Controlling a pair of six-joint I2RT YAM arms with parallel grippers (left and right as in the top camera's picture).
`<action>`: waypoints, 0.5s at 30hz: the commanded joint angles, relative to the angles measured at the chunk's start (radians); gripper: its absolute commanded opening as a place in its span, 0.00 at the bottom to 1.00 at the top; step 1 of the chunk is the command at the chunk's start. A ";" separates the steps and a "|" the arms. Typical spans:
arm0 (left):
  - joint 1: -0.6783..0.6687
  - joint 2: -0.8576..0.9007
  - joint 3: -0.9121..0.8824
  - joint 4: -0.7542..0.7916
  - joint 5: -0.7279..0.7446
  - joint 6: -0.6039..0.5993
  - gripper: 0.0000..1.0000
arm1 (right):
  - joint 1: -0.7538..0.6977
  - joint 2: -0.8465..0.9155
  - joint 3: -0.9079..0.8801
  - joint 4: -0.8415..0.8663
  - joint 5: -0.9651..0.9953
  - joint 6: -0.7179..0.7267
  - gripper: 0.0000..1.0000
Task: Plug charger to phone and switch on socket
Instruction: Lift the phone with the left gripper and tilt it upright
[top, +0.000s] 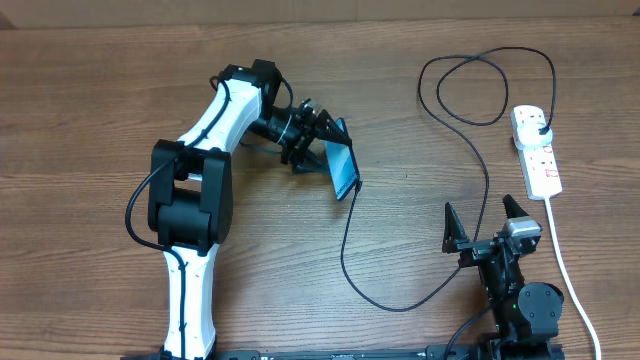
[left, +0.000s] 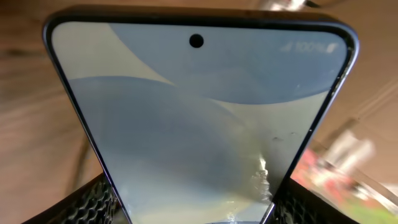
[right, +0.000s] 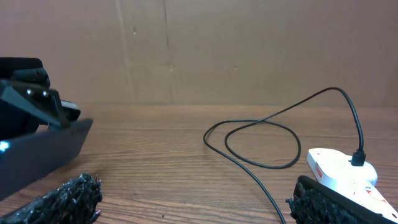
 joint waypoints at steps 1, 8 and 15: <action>0.000 0.008 -0.001 -0.003 0.212 0.026 0.73 | 0.005 -0.006 -0.010 0.004 -0.002 -0.005 1.00; 0.000 0.008 -0.001 -0.002 0.398 0.026 0.72 | 0.005 -0.006 -0.010 0.004 -0.002 -0.005 1.00; 0.004 0.008 -0.001 0.001 0.425 0.021 0.72 | 0.005 -0.006 -0.010 0.005 -0.002 -0.005 1.00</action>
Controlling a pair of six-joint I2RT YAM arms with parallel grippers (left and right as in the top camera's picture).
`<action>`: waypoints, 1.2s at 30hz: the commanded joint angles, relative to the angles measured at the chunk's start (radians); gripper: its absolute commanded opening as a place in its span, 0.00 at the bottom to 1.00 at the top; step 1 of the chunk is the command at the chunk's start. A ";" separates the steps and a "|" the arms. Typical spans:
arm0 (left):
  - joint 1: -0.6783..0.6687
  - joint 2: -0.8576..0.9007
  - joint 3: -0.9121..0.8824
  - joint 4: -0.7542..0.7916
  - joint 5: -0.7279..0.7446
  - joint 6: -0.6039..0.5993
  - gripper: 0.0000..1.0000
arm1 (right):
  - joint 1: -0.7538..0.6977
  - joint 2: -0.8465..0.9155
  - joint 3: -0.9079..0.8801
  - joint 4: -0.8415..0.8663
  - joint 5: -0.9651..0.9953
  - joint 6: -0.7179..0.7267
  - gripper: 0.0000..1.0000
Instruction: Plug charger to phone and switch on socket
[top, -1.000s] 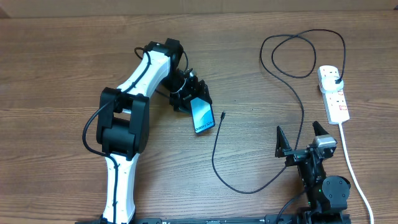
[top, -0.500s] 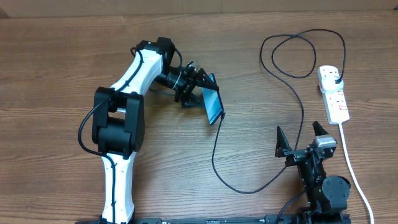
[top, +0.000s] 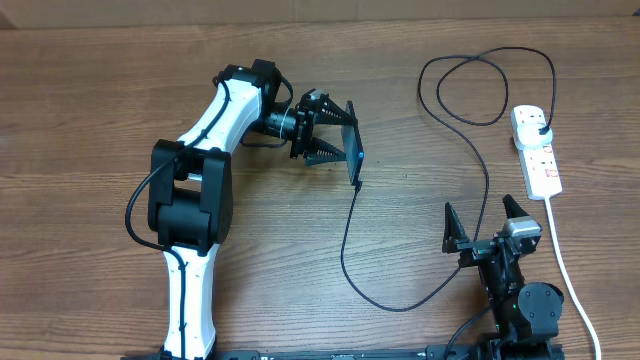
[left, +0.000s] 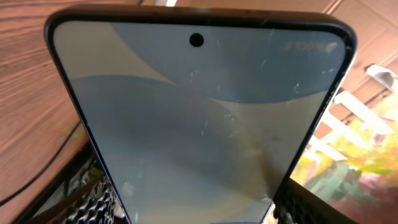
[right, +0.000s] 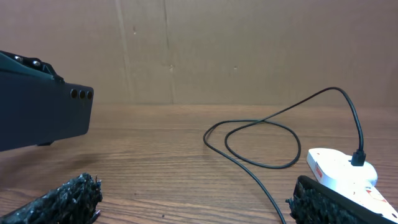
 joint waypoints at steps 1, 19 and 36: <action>0.006 0.008 0.000 -0.002 0.098 0.016 0.72 | 0.005 -0.006 -0.010 0.004 -0.002 -0.005 1.00; 0.058 0.008 0.000 -0.120 0.098 0.015 0.71 | 0.005 -0.006 -0.010 0.003 -0.002 -0.005 1.00; 0.090 0.005 0.000 -0.231 0.098 0.046 0.71 | 0.005 -0.006 -0.010 0.004 -0.002 -0.005 1.00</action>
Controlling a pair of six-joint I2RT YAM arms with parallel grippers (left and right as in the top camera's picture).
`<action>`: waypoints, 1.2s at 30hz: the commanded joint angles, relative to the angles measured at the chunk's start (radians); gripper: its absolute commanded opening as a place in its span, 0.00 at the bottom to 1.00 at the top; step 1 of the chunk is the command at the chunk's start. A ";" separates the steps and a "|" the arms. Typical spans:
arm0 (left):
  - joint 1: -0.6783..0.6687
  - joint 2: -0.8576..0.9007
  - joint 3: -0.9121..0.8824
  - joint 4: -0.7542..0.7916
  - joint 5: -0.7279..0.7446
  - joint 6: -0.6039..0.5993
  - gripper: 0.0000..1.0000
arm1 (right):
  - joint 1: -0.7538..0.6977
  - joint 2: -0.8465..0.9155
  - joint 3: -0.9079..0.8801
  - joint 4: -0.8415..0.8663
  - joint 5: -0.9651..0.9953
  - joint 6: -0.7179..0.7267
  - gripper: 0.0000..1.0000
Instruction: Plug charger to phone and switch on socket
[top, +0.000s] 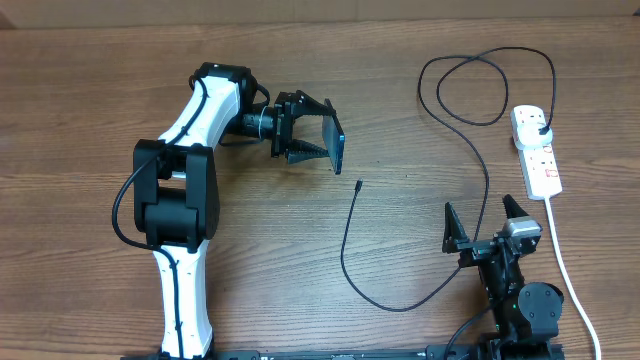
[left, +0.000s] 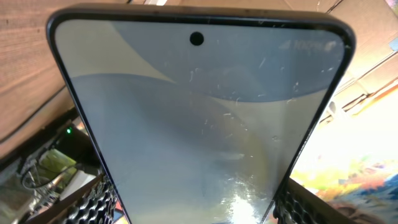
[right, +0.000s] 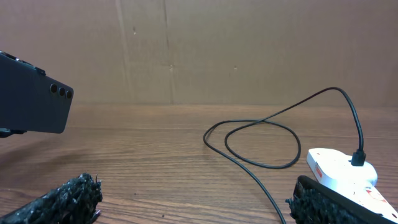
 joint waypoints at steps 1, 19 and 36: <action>0.007 0.005 0.000 -0.043 0.059 0.055 0.71 | 0.005 -0.006 -0.010 0.005 -0.002 -0.005 1.00; 0.007 0.002 0.001 -0.267 0.059 0.270 0.70 | 0.005 -0.006 -0.010 0.004 -0.002 -0.005 1.00; 0.012 -0.003 0.001 -0.267 0.059 0.266 0.70 | 0.005 -0.006 -0.010 0.004 -0.002 -0.005 1.00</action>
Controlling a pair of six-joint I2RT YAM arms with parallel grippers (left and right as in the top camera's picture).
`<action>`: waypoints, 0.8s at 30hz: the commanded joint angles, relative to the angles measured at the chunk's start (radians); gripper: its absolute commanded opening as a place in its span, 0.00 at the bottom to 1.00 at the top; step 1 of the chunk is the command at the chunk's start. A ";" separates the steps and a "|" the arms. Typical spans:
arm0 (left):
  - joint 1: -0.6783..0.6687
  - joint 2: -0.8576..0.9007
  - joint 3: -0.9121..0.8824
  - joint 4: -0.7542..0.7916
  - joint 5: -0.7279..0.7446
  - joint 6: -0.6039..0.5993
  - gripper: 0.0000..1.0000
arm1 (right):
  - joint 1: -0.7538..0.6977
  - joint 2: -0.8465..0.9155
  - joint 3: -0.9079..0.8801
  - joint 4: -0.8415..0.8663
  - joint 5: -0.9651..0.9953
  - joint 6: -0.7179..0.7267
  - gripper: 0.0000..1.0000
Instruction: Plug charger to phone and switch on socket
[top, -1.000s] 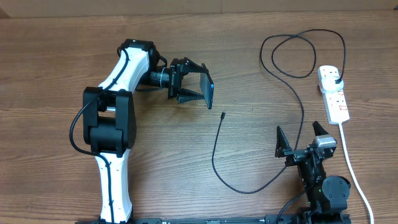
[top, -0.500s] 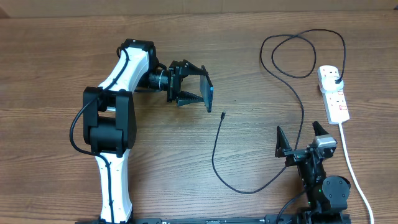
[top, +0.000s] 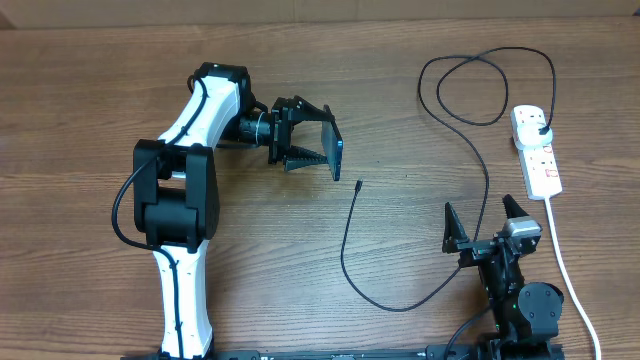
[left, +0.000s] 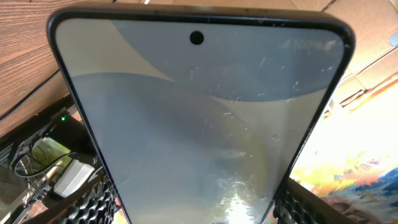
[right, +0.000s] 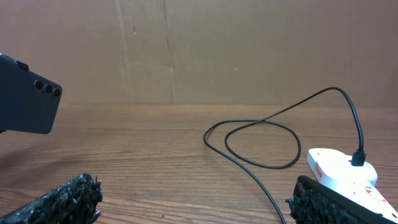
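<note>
My left gripper (top: 318, 140) is shut on the dark phone (top: 335, 155), holding it on edge above the table; its lit screen (left: 199, 118) fills the left wrist view between the black fingers (left: 93, 205). The black charger cable (top: 470, 215) lies looped on the table. Its free plug end (top: 358, 184) rests a little right of and below the phone, apart from it. The other end sits in the white power strip (top: 536, 150). My right gripper (top: 485, 222) stands open near the front edge with nothing in it; its view shows the phone's back (right: 28, 102).
The power strip's white lead (top: 565, 260) runs down the right side to the front edge. The cable forms loops (top: 480, 80) at the back right. A cardboard wall (right: 217, 50) closes off the far side of the wooden table (top: 100, 100).
The phone has shifted very slightly left in my left gripper's hold. The cable's plug end lies in the same spot and the right arm has not moved.
First the left gripper held the phone tilted with its lower end at the cable's plug end. Then the phone stood more on edge just above that plug. Later it was further left, clear of the plug on the table, as now.
</note>
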 joint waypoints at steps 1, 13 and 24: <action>0.012 -0.003 0.001 -0.006 0.049 0.026 0.71 | 0.005 -0.006 -0.010 0.003 -0.002 -0.005 1.00; 0.020 -0.003 0.001 -0.006 0.049 -0.024 0.71 | 0.005 -0.006 -0.010 0.003 -0.002 -0.005 1.00; 0.052 -0.003 0.001 -0.006 0.049 -0.043 0.70 | 0.005 -0.006 -0.010 0.003 -0.002 -0.005 1.00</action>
